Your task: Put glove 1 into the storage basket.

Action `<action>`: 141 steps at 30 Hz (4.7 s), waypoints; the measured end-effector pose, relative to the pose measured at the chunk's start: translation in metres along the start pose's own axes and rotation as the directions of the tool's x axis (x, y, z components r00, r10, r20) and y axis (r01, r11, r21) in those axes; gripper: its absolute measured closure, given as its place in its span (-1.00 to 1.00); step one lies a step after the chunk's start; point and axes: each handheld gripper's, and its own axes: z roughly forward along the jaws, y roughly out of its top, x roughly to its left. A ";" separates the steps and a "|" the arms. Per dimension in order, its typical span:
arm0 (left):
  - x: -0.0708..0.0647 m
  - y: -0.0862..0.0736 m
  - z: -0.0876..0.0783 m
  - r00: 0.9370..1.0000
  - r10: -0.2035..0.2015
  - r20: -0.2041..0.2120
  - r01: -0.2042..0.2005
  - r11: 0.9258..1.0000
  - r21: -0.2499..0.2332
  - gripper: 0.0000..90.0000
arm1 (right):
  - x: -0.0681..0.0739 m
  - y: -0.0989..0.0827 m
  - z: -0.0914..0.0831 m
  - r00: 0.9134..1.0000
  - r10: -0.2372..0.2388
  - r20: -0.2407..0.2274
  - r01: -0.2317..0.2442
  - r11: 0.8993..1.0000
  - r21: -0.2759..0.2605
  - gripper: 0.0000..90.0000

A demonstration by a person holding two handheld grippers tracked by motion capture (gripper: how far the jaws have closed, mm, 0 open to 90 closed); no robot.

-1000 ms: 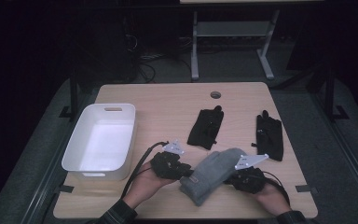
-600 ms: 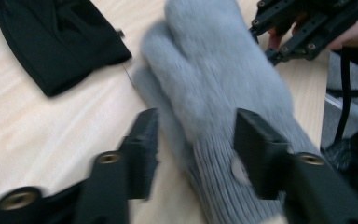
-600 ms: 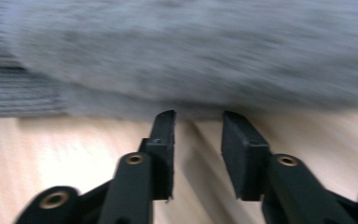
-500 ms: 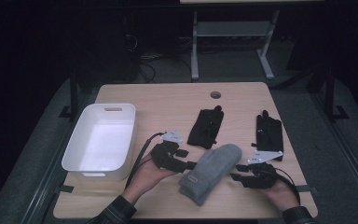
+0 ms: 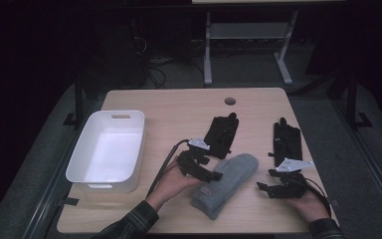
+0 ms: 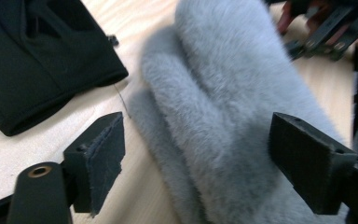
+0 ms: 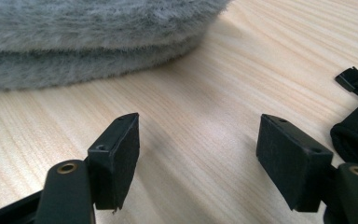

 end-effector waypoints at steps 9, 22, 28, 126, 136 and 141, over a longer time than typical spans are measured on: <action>0.004 -0.005 0.022 1.000 0.003 0.006 -0.004 0.998 0.058 -0.70 | 0.001 -0.002 0.001 0.999 -0.028 0.024 0.029 1.000 -0.010 -0.38; 0.004 -0.007 0.033 0.997 0.005 0.074 -0.011 0.996 0.087 -0.46 | 0.002 -0.003 0.002 0.999 -0.030 0.025 0.031 0.999 -0.020 -0.40; 0.003 -0.007 0.034 0.992 -0.025 0.125 0.012 0.995 0.103 -0.08 | 0.002 -0.003 0.002 0.999 -0.033 0.023 0.034 0.999 -0.021 -0.40; 0.118 -0.089 -0.270 0.905 -0.327 -0.271 0.259 0.931 -0.258 0.76 | 0.002 -0.002 0.006 0.999 -0.006 0.048 0.007 1.000 -0.010 -0.71; 0.143 -0.105 -0.244 0.884 -0.382 -0.271 0.336 0.920 -0.202 0.76 | 0.002 -0.002 0.006 0.999 -0.006 0.050 0.007 1.000 -0.011 -0.71; 0.153 -0.108 -0.234 0.859 -0.399 -0.320 0.370 0.917 -0.149 0.76 | 0.001 -0.002 0.006 0.999 -0.006 0.051 0.007 1.000 -0.011 -0.71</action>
